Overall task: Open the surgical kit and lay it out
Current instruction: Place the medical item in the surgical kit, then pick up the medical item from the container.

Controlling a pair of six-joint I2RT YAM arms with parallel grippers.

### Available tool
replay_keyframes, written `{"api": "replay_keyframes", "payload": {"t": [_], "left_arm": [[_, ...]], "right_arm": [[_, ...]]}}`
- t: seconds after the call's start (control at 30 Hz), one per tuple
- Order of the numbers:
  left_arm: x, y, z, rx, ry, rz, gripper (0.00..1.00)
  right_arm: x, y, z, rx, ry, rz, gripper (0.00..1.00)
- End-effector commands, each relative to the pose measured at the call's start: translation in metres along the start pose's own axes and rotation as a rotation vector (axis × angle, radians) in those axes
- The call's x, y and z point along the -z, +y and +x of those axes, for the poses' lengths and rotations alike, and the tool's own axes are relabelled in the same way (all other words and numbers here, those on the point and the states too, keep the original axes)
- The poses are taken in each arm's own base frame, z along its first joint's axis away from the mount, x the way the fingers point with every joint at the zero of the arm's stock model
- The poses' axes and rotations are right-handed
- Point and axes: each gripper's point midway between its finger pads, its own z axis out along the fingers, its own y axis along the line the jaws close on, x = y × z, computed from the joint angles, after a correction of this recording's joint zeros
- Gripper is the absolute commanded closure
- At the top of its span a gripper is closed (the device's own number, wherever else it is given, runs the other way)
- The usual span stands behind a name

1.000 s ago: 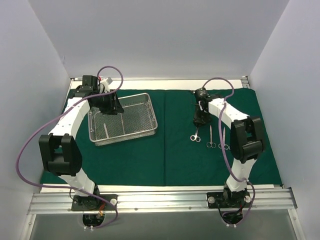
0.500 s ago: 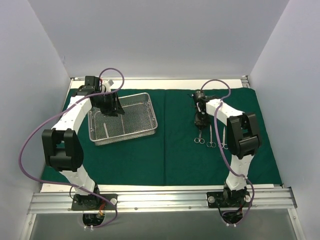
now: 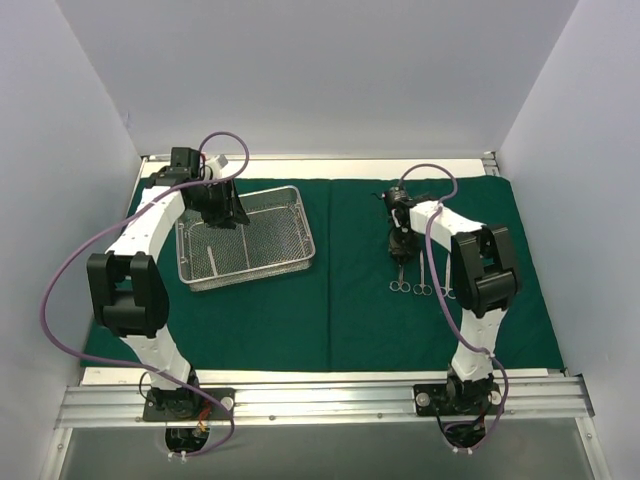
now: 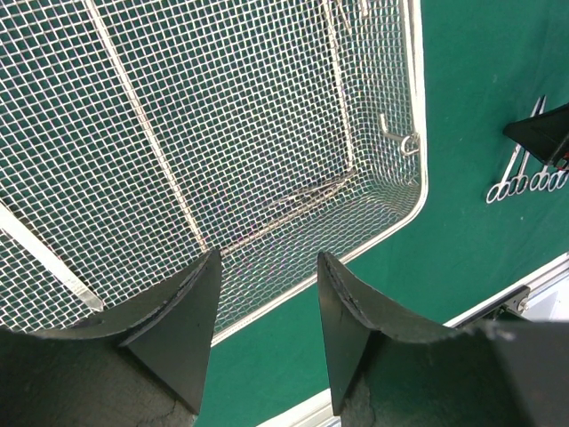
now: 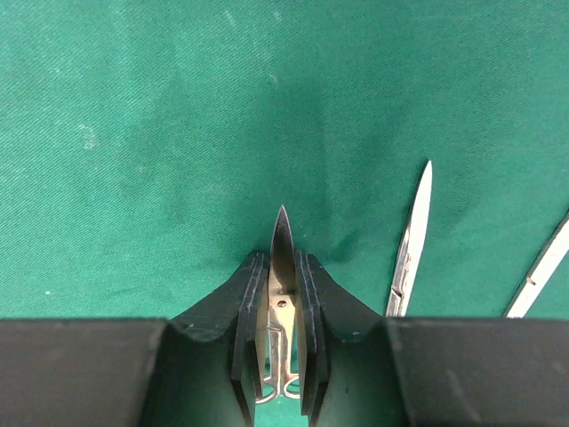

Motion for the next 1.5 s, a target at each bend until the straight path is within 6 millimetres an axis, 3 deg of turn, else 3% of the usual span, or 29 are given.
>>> {"api": "replay_keyframes", "payload": {"t": [0.0,0.33,0.4,0.47,0.7,0.83,1.2,1.47], "left_arm": [[0.002,-0.001,-0.009,-0.017,-0.01,-0.008,0.44],[-0.009,0.036,0.004,0.025,0.095,-0.182,0.44],[-0.008,0.046,0.005,0.026,0.106,-0.233,0.44],[-0.007,0.059,0.008,0.035,0.128,-0.297,0.43],[-0.006,0.11,0.026,0.093,0.215,-0.5,0.45],[-0.007,0.117,0.04,0.122,0.252,-0.529,0.47],[-0.014,0.135,0.07,0.204,0.265,-0.647,0.51],[-0.052,0.145,0.092,0.231,0.318,-0.672,0.51]], "right_arm": [[-0.004,-0.002,0.013,0.031,0.042,0.024,0.91],[-0.008,0.005,0.012,0.051,0.047,-0.005,0.67],[-0.001,0.008,0.004,0.052,0.02,-0.022,0.55],[0.008,0.01,-0.003,0.052,-0.007,-0.036,0.5],[0.076,0.017,-0.058,0.048,-0.18,-0.108,0.48],[0.105,0.02,-0.082,0.052,-0.251,-0.144,0.47],[0.117,0.017,-0.074,0.04,-0.278,-0.208,0.47],[0.124,0.02,-0.071,0.032,-0.289,-0.242,0.47]]}}
